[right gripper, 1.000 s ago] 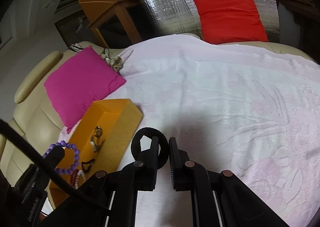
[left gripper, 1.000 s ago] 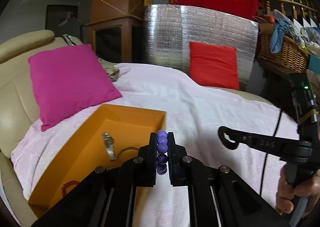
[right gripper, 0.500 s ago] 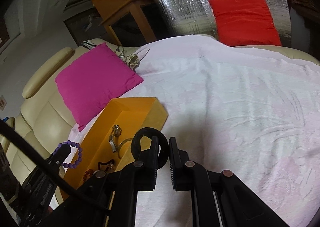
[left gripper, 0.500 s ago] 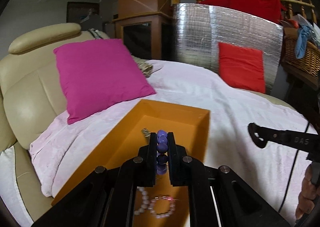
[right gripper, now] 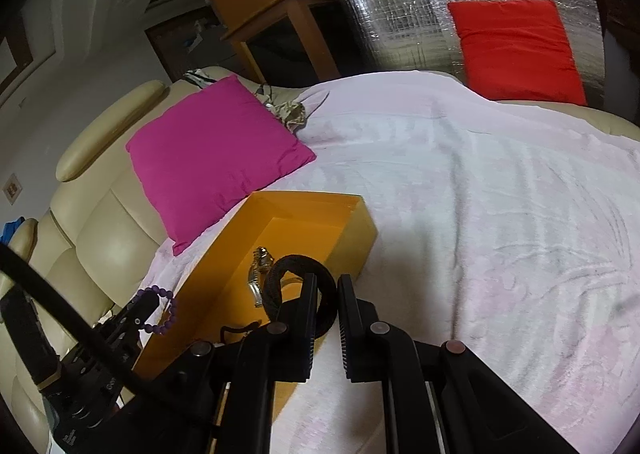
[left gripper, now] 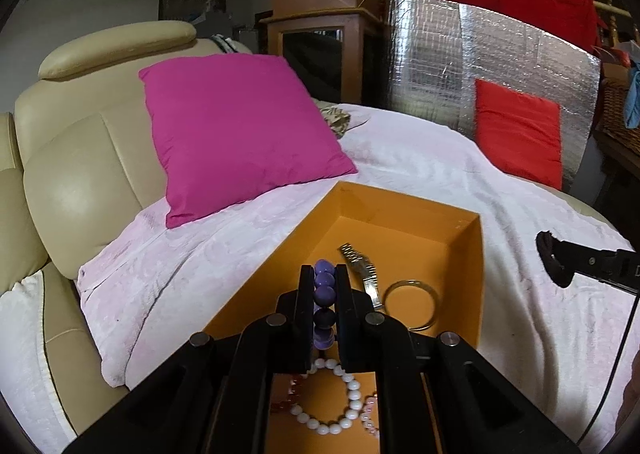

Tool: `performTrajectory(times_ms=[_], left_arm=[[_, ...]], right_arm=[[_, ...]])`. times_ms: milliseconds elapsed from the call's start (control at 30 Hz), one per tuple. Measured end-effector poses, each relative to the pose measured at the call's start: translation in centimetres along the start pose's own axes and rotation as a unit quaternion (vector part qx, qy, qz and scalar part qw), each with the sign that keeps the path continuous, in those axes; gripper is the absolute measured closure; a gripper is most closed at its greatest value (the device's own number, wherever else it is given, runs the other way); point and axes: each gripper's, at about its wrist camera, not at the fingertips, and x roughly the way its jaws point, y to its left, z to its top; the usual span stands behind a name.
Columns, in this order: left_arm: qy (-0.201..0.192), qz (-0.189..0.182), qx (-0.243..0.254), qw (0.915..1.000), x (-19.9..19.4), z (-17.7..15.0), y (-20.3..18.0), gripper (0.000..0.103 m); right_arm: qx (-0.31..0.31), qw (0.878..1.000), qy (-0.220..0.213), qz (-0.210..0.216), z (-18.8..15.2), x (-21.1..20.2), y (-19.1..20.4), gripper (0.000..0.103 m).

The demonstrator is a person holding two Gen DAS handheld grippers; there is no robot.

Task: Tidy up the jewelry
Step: 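Carry purple bracelet and hair tie into the orange box and open both tools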

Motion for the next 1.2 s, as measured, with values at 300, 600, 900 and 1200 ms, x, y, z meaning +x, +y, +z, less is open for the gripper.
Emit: performTrajectory(times_ms=[300, 600, 900, 1200], left_arm=[[0.028, 0.012, -0.011, 0.9995, 2.0, 0.0, 1.5, 0.093], [0.057, 0.021, -0.030, 0.9977, 3.7, -0.4, 3.5, 0.093], [0.088, 0.010, -0.063, 0.9941, 5.2, -1.3, 6.4, 0.093], [0.097, -0.004, -0.056, 0.9937, 6.6, -0.7, 5.5, 0.093]], right_arm=[[-0.009, 1.000, 0.015, -0.002, 0.9, 1.8, 1.1, 0.092], [-0.028, 0.999, 0.027, -0.003, 2.3, 3.8, 3.2, 0.092], [-0.017, 0.998, 0.059, -0.001, 2.9, 7.5, 4.4, 0.092], [-0.028, 0.996, 0.086, -0.017, 3.5, 11.7, 5.6, 0.092]])
